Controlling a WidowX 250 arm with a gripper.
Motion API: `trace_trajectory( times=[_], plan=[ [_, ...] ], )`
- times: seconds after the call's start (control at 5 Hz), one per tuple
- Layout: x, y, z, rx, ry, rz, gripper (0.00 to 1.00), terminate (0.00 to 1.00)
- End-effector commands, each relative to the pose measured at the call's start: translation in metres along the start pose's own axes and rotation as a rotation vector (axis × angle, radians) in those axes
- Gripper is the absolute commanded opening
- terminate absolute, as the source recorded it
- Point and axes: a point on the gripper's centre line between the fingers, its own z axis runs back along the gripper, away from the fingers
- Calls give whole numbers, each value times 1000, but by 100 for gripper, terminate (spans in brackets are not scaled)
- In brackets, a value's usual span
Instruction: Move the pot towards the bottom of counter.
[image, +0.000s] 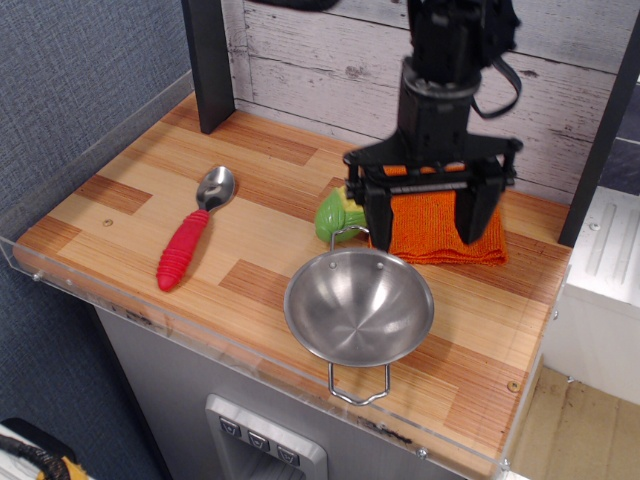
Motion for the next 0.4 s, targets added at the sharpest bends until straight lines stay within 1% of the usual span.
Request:
trace_trajectory(
  times=[0.0, 0.2],
  plan=[
    [21, 26, 48, -74, -105, 94, 100, 0],
    [36, 26, 55, -92, -131, 133, 100, 0]
  ],
)
